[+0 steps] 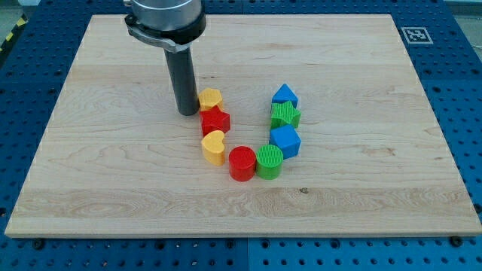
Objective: Adjust the red star in between the yellow blocks
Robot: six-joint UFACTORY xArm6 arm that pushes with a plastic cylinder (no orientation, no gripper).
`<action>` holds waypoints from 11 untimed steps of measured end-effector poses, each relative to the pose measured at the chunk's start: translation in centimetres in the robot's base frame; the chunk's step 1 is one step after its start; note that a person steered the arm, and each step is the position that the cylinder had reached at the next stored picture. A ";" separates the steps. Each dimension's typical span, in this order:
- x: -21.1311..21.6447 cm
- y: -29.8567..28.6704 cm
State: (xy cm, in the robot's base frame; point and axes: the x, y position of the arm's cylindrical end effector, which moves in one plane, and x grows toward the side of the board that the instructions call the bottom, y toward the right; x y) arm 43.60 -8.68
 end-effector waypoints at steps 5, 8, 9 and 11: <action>6.0 0.1; 6.0 2.3; 5.4 -1.3; -4.4 -3.6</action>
State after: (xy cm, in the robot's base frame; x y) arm 39.18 -12.23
